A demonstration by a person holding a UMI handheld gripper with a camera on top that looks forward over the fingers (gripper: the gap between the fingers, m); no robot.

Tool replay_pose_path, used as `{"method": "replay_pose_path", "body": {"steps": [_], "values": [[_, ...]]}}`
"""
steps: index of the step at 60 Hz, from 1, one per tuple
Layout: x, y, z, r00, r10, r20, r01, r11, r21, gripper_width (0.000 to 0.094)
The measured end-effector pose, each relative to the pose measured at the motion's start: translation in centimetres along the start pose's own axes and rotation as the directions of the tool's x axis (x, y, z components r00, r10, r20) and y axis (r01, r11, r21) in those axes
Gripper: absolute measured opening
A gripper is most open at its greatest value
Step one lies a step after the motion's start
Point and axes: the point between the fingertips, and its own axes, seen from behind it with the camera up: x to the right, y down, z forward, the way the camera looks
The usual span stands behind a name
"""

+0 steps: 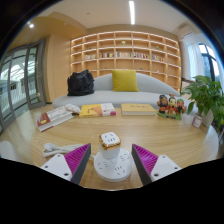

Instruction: Unplug charger

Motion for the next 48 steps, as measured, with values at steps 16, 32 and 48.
{"method": "replay_pose_path", "body": {"steps": [16,32,48], "values": [[-0.6,-0.2,3.4,0.999,0.039,-0.02,-0.039,0.999,0.004,0.0419],[-0.9,-0.7,3.3,0.999,0.046,-0.006,-0.046,0.999,0.0,0.0229],[0.1,-23.3,-7.5,0.999,0.012,0.036,-0.027,0.892,0.45,0.0224]]}}
